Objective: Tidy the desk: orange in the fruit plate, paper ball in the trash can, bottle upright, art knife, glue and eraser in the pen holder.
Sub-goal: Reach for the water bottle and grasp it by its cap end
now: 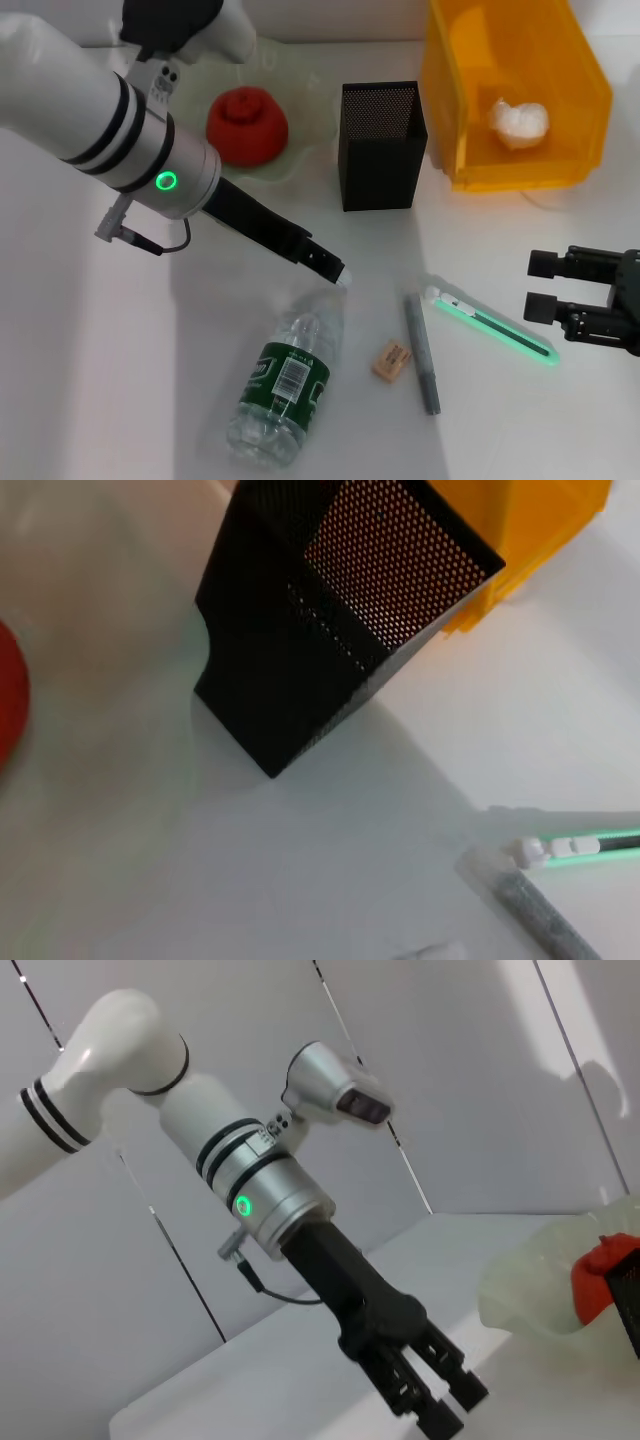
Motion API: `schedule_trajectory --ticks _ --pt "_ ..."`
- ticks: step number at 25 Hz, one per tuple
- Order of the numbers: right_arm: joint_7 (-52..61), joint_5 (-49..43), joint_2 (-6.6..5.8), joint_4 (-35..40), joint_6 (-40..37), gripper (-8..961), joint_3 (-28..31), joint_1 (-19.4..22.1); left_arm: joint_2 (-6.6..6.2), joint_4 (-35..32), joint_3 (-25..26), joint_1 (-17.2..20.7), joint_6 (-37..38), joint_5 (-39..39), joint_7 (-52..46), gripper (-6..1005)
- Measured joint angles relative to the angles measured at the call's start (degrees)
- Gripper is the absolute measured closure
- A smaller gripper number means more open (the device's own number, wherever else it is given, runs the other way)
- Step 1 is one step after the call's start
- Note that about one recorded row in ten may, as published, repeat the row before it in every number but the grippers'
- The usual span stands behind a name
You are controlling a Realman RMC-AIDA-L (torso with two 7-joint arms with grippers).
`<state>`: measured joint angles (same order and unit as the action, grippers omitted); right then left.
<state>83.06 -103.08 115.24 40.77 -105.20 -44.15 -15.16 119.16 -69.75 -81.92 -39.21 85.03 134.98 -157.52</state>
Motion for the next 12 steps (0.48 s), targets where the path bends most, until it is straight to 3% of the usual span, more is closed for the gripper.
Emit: schedule_trajectory --ticks 2,3,12 --pt "-0.3 -0.08 0.06 -0.24 0.17 287 0.02 0.02 0.0 0.0 0.0 0.0 0.0 0.0 0.0 157" --pt "-0.45 -0.1 0.07 -0.5 0.21 287 0.03 0.03 0.02 4.11 -2.8 -0.54 -3.18 -1.85 -0.05 157" --pt "-1.21 -0.12 0.48 -0.84 0.23 288 0.74 0.09 0.02 8.33 -8.33 0.05 -10.49 -7.29 -0.1 157"
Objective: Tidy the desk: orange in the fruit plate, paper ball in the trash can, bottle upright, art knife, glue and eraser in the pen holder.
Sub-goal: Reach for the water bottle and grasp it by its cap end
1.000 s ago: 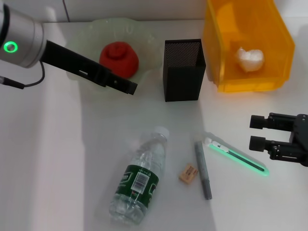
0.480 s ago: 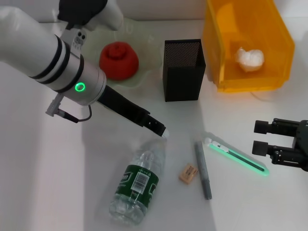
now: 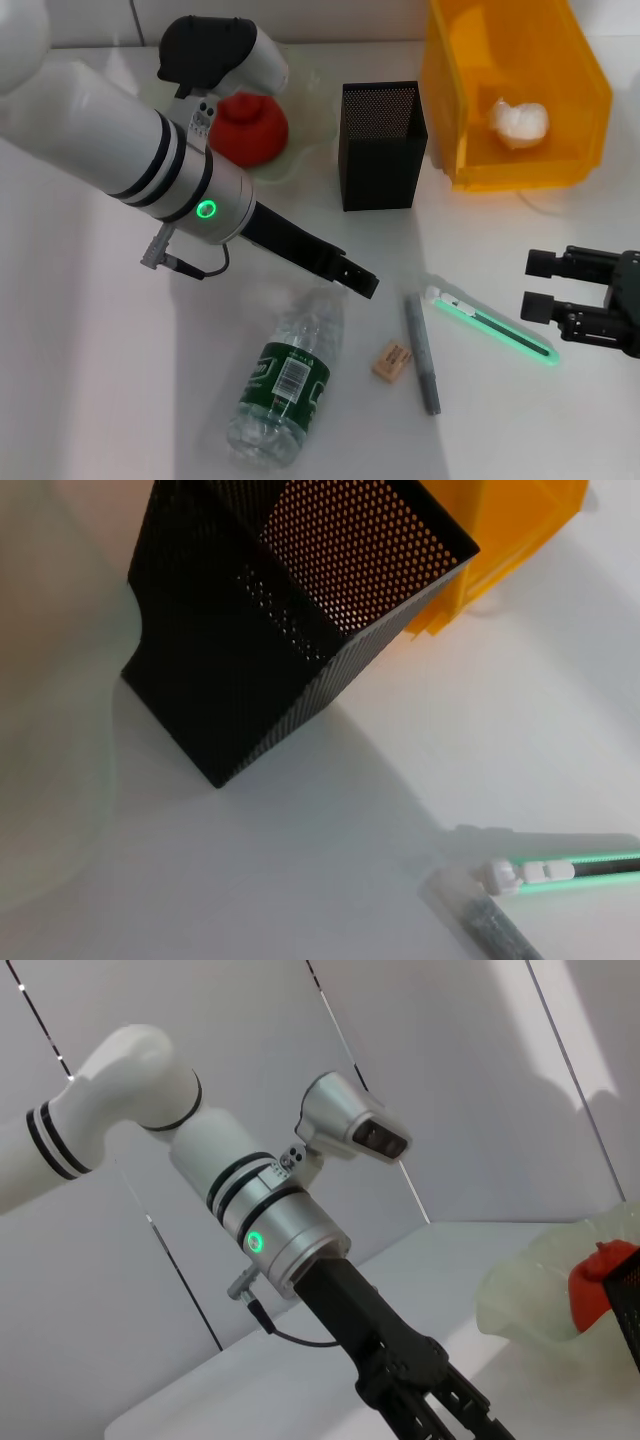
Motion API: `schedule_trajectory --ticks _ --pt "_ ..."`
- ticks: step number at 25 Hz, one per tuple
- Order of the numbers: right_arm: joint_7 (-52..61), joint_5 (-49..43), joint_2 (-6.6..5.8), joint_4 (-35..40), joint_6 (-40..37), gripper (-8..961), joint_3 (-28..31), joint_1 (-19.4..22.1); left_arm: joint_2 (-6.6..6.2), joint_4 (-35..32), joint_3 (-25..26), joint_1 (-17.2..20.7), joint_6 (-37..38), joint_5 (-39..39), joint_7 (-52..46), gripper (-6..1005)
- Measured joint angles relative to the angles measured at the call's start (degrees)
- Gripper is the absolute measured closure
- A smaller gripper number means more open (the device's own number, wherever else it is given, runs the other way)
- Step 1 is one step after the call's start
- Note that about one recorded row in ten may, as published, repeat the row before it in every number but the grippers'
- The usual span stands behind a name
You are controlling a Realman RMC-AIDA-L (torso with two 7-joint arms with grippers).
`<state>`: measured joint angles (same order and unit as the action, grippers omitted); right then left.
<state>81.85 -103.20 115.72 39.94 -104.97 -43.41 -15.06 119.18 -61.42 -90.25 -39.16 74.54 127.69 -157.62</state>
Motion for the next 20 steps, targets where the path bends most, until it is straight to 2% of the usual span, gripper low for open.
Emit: schedule_trajectory --ticks 16,20 --pt "-0.89 0.0 0.14 -1.1 0.1 288 -0.01 0.0 0.0 0.93 -2.72 0.16 -3.58 -0.02 -0.07 158" --pt "-0.93 0.0 0.14 -1.1 0.11 288 -0.01 -0.02 -0.01 1.01 -4.74 0.28 -4.91 0.26 -0.57 158"
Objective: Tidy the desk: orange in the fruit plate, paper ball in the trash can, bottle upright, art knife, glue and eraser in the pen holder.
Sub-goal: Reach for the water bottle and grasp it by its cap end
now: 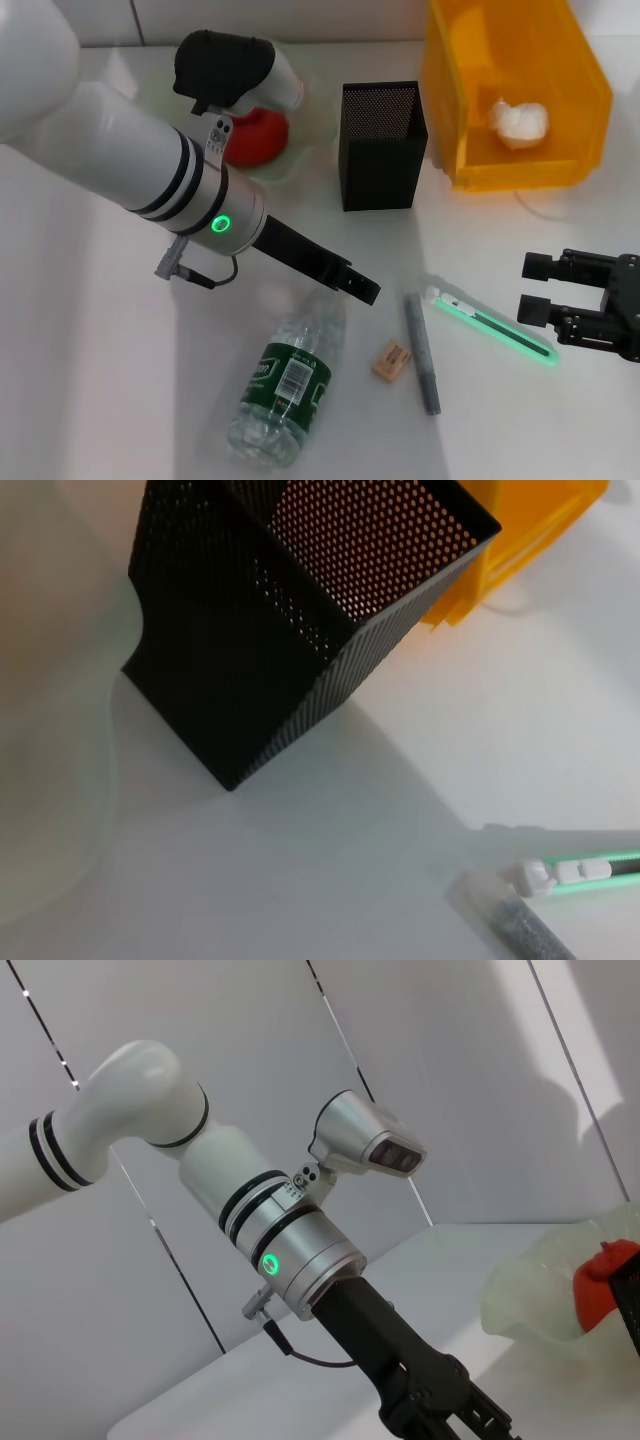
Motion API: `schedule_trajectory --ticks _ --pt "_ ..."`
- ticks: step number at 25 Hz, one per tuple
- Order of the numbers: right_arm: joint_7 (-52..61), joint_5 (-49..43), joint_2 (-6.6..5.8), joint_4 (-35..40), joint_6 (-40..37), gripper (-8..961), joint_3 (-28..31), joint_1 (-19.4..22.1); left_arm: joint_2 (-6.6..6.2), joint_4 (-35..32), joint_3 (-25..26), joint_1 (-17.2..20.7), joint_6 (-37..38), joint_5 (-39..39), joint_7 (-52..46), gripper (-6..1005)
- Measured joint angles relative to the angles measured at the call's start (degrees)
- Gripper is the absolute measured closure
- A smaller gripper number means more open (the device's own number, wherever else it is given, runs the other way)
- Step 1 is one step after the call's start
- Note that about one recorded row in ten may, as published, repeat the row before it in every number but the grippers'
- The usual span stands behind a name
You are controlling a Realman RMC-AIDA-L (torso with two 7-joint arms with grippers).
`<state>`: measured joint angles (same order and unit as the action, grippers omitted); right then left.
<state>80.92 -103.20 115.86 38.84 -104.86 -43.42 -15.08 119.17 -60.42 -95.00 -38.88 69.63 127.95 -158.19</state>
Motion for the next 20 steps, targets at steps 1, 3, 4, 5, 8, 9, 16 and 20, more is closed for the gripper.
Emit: schedule_trajectory --ticks 1,3,4,5,8,9,16,20 --pt "-0.1 0.01 0.01 0.0 0.04 288 0.0 -0.01 0.0 0.05 -0.35 0.07 -0.31 0.01 -0.03 158" --pt "-0.14 0.01 0.01 0.0 0.06 288 0.0 -0.02 0.0 0.13 -0.65 0.1 -0.46 0.02 -0.03 158" --pt "-0.16 0.01 0.02 0.0 0.09 288 0.0 -0.02 0.0 0.22 -0.81 0.11 -0.58 0.02 -0.03 158" --pt "-0.16 0.02 0.02 0.0 0.14 288 0.0 -0.03 0.0 0.33 -1.0 0.12 -0.69 0.02 -0.03 158" --pt "-0.16 0.02 0.04 -0.04 0.45 288 0.0 -0.03 0.0 0.56 -1.17 0.18 -0.93 0.04 -0.03 158" --pt "-0.16 0.02 0.05 -0.07 0.5 288 0.0 -0.04 0.0 0.6 -1.2 0.19 -1.03 0.07 -0.02 158" --pt "-0.16 0.02 0.07 -0.21 0.66 289 0.06 -0.13 0.0 0.66 -1.86 0.37 -1.68 0.12 0.29 159" --pt "-0.16 0.02 0.07 -0.25 0.66 289 0.18 -0.09 0.0 0.58 -1.86 0.49 -1.7 0.14 0.67 215"
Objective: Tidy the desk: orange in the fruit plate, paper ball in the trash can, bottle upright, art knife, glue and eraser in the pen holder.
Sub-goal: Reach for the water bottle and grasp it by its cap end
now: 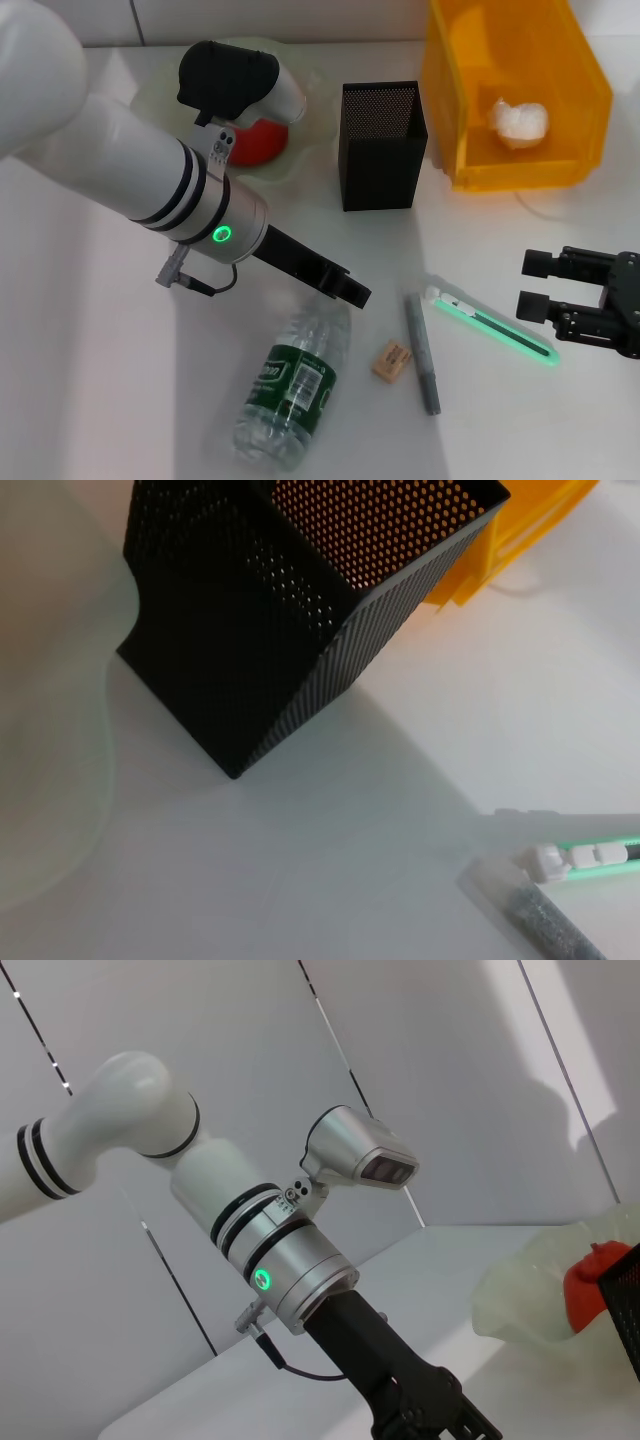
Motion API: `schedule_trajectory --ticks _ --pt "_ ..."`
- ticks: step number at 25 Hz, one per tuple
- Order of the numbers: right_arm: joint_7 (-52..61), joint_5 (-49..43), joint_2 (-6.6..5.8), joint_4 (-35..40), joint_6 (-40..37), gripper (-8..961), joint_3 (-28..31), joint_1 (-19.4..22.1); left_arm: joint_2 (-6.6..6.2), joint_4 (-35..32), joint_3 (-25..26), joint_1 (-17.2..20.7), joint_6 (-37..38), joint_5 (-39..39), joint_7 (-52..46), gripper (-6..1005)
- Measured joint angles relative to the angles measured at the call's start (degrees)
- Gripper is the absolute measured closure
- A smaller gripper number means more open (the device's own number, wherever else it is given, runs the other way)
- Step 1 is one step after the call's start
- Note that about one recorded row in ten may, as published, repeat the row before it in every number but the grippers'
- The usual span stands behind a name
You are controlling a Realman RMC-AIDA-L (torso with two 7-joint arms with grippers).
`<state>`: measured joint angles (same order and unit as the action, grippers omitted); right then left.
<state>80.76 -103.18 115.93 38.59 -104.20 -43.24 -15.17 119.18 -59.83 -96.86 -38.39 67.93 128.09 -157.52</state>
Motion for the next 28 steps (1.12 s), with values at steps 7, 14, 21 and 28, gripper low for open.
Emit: schedule_trajectory --ticks 7,14,21,28 --pt "0.01 0.08 0.0 -0.01 0.0 289 0.02 -0.03 -0.02 -1.45 -0.7 0.79 -0.14 0.03 0.65 450" --pt "0.01 0.22 -0.05 -0.01 -0.01 289 0.72 0.02 -0.2 -2.95 -1.09 1.59 0.04 0.12 1.32 539" --pt "0.01 0.42 -0.03 -0.01 -0.05 289 0.89 -0.04 -0.56 -11.94 1.14 6.55 1.36 -0.36 4.93 551" --pt "0.01 0.42 0.06 -0.01 -0.42 289 2.05 -0.18 -0.62 -14.28 5.8 8.68 3.54 -0.49 6.13 757"
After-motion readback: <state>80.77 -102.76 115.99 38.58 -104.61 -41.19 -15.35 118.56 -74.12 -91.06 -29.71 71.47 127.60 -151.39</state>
